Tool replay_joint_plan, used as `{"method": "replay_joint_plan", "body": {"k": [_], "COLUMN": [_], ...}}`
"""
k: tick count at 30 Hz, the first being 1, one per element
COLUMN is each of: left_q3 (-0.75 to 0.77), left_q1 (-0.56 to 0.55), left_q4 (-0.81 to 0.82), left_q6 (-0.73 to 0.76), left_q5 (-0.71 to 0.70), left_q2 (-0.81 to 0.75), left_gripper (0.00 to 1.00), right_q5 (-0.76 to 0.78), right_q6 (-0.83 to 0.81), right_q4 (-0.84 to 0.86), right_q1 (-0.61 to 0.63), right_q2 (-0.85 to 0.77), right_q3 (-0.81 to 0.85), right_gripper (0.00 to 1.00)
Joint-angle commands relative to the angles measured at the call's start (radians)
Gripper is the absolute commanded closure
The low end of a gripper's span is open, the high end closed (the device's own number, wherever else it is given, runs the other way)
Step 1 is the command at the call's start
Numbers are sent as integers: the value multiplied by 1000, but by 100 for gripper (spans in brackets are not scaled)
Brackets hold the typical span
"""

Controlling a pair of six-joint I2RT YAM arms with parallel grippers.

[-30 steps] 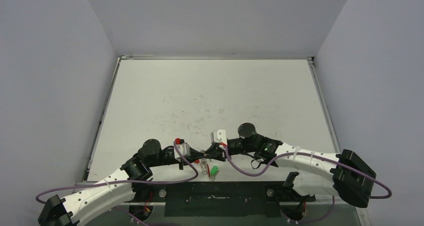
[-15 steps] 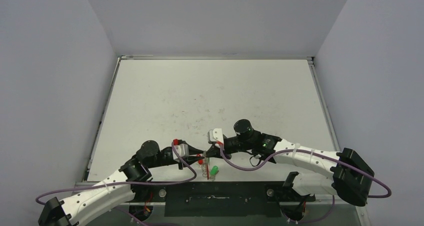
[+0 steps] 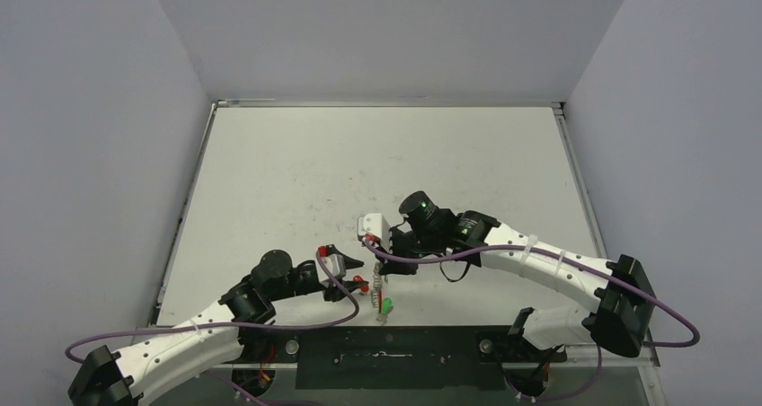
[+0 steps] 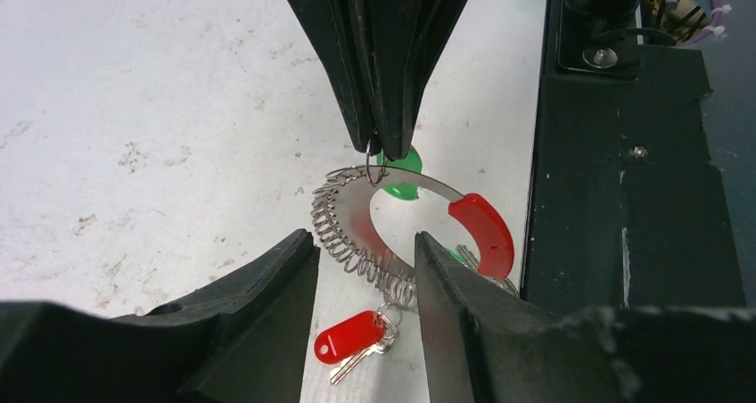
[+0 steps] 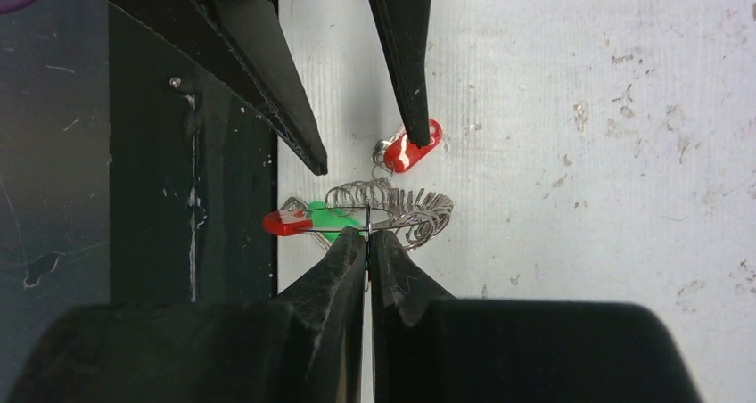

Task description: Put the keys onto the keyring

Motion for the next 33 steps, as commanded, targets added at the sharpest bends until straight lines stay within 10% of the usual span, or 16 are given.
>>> {"method": "replay_joint_plan", "body": {"k": [1,26,33], "left_q3": [32,45,44], "left_q1": [-10,-50,-56], "left_q4": [99,263,279], "left_q6": [9,8,6], "left_q5": [-5,109,100], "left_q2": [47,179,203], "left_gripper": [58,68,87], "right_q5": [23,39,28], "right_q6": [19,36,36], "right_q4": [-90,-46,-45], "right_q1": [21,56,60], "right_q2": [16,47,47], "right_q3": [78,77,78], "right_gripper": [100,100,100]}}
